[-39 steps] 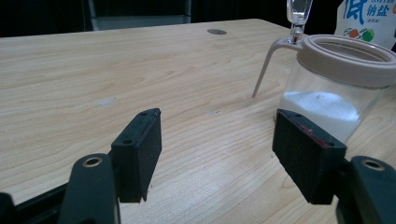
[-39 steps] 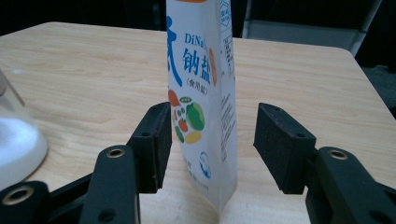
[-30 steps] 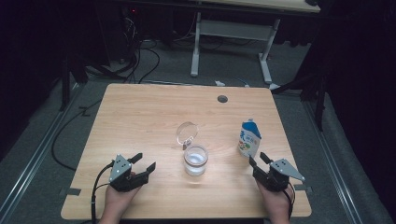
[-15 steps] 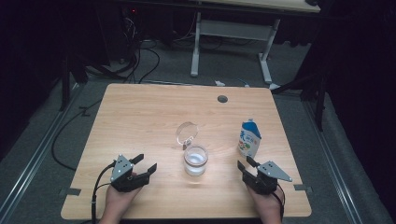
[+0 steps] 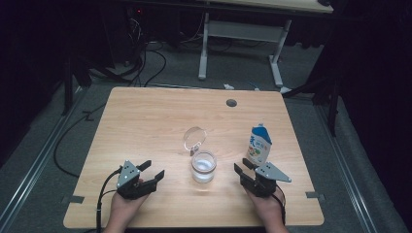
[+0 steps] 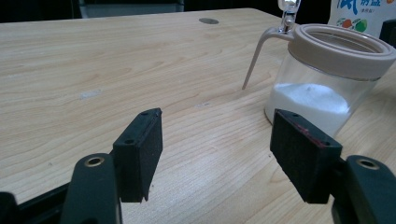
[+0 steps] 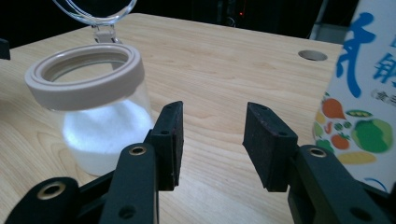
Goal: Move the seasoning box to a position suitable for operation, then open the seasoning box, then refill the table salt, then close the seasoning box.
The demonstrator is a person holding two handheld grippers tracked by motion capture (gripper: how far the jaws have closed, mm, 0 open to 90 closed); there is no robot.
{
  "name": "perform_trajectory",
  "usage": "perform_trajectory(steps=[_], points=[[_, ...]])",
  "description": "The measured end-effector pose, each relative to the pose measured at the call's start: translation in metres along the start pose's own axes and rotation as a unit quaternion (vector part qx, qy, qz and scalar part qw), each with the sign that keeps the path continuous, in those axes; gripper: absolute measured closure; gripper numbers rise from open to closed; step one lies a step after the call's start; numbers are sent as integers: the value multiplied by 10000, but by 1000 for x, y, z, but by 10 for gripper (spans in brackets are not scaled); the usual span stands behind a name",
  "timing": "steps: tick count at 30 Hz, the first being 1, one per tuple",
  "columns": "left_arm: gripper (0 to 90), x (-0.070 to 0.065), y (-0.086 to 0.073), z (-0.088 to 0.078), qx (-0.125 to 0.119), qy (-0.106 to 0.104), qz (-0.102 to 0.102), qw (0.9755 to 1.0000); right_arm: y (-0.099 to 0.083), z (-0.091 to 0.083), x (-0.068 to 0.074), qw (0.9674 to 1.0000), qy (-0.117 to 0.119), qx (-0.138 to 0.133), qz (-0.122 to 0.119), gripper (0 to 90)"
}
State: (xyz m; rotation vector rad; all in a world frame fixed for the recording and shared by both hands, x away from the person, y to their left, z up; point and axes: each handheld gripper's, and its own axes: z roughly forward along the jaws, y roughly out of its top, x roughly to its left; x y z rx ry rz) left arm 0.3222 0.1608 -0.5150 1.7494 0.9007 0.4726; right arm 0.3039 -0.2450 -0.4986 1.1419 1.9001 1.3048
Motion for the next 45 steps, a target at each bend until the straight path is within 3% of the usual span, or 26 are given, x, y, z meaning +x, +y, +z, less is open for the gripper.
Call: perform_trajectory(steps=[9, 14, 19, 21, 25, 35, 45], points=[[382, -5, 7, 7, 47, -120, -119, 9998, 1, 13, 9, 9998, 95, 113, -91, 604], [401, -11, 13, 16, 185, 28, -108, 9998, 0, 19, 9, 9996, 132, 199, -163, 632], [465, -13, 19, 20, 91, 147, -220, 9996, -2, 24, 8, 9991, 284, 317, -40, 657], [502, -12, 23, 25, 200, 83, -312, 9993, -2, 24, 9, 9990, 328, 299, -2, 676], [615, -17, 27, 30, 189, 85, -109, 9997, -2, 22, 12, 9990, 372, 241, 27, 763], [847, -25, 46, 45, 16, -72, -286, 9996, -6, 21, 20, 9979, 522, 387, 13, 900], [900, -23, 62, 59, -81, -77, -379, 9992, -6, 23, 25, 9971, 630, 421, -50, 900]])
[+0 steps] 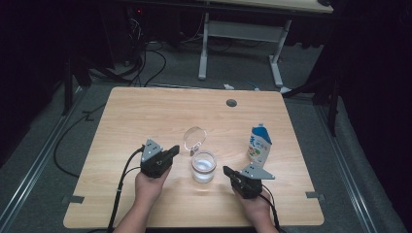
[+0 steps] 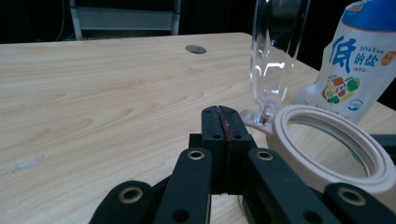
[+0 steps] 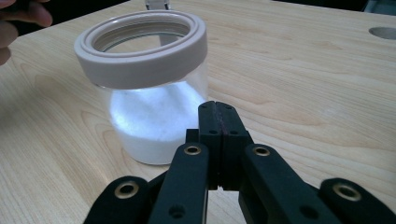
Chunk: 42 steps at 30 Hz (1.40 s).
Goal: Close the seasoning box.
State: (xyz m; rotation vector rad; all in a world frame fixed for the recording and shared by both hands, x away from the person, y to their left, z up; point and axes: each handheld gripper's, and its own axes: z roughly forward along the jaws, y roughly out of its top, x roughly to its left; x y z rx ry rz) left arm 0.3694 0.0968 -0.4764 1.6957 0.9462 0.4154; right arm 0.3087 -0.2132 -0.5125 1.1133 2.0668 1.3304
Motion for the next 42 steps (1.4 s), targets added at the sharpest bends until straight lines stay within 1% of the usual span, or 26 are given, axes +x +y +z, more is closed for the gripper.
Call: perform_trajectory(steps=[1, 3, 6, 9, 10, 16, 21, 26, 30, 36, 38, 40, 42], points=[[900, 0, 2, 2, -22, -14, -1, 10000, 0, 2, 1, 10000, 18, 6, -38, 900], [900, 0, 8, 5, -48, -27, -5, 10000, 1, 3, 3, 10000, 32, 14, -38, 900], [900, -1, 12, 8, -66, -37, 14, 10000, 2, 4, 5, 10000, 57, 22, -76, 900], [900, -2, 17, 11, -158, -110, -4, 9998, 2, 4, 7, 9999, 81, 22, -135, 900], [900, -3, 18, 11, -179, -113, 19, 9998, 2, 5, 8, 9998, 94, 28, -156, 900], [900, -5, 21, 10, -222, -152, 32, 9996, 2, 5, 9, 9998, 102, 31, -151, 900], [900, -9, 20, 9, -238, -197, 67, 9995, 2, 6, 12, 9997, 104, 21, -205, 900], [900, -14, 14, 8, -230, -270, 67, 9993, 3, 7, 13, 9997, 104, 24, -234, 900], [900, -21, 8, 8, -192, -320, 140, 9992, 3, 7, 14, 9997, 101, 25, -241, 900], [900, -23, 1, 5, -202, -251, 133, 9994, 2, 6, 14, 9996, 78, 30, -256, 900], [900, -23, -8, 0, -165, -147, 155, 9996, 2, 5, 14, 9996, 62, 40, -257, 900], [900, -23, -19, -4, -115, -138, 62, 9998, 1, 5, 13, 9996, 52, 61, -259, 900], [900, -26, -27, -8, -57, -144, 56, 9999, 1, 5, 13, 9996, 30, 57, -269, 900]])
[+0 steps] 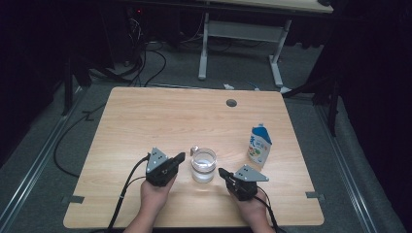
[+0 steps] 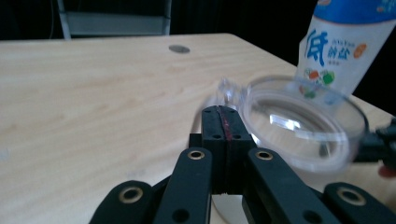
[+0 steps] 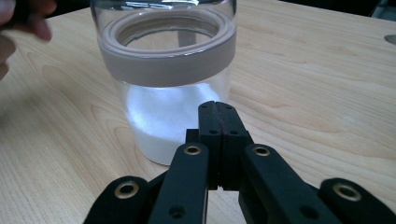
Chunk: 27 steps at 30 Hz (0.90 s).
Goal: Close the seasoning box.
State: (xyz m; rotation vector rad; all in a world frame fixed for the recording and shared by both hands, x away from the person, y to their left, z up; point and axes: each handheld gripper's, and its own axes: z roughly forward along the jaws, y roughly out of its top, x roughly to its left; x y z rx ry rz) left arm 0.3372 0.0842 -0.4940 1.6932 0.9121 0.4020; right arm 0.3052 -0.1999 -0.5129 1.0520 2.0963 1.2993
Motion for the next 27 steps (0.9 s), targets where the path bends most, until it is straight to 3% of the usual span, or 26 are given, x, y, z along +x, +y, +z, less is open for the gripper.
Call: perform_trajectory(steps=[5, 12, 19, 27], points=[[900, -14, -16, -6, 79, -88, -38, 9999, -2, -1, -2, 10000, -41, 16, 18, 900], [900, -25, -20, -2, 145, -221, 9, 9997, -6, -6, -5, 9999, -94, 58, 15, 900], [900, -21, -16, 7, 136, -116, -145, 9997, -10, -11, -9, 9999, -124, 44, 95, 900], [900, -14, -10, 20, 136, -67, -173, 9997, -3, -8, -8, 9998, -200, 0, 57, 900]])
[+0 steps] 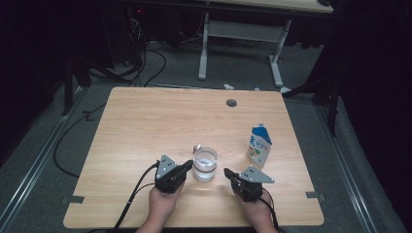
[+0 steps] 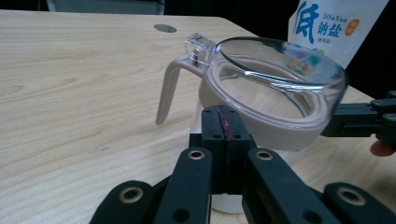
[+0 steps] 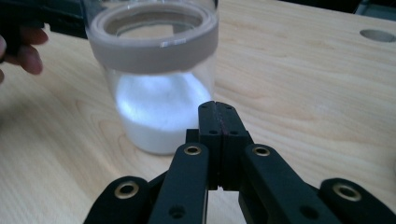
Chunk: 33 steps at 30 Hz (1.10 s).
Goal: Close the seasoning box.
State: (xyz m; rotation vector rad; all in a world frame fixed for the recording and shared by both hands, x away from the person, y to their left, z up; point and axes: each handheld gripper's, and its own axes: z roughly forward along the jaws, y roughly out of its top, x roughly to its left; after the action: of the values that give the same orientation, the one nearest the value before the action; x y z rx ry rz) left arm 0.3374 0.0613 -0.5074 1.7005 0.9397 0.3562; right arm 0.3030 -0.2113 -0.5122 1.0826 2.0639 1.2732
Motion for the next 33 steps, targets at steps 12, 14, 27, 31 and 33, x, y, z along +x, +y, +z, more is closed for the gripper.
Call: perform_trajectory(steps=[12, 14, 27, 31, 33], points=[[792, 61, -8, -57, 121, 837, 100, 9964, 23, 20, 4, 9998, -166, -135, -15, 900], [728, 68, -10, -66, 120, 931, 84, 9955, 21, 19, 5, 9998, -136, -133, 10, 900], [582, 83, -22, -86, 148, 1124, -1, 9936, 19, 13, 27, 9997, 98, -153, -170, 900], [576, 84, -23, -87, 145, 1144, -11, 9933, 19, 12, 33, 9994, 187, -177, -239, 900], [575, 84, -23, -88, 152, 1143, -4, 9933, 19, 12, 35, 9993, 214, -169, -260, 900]])
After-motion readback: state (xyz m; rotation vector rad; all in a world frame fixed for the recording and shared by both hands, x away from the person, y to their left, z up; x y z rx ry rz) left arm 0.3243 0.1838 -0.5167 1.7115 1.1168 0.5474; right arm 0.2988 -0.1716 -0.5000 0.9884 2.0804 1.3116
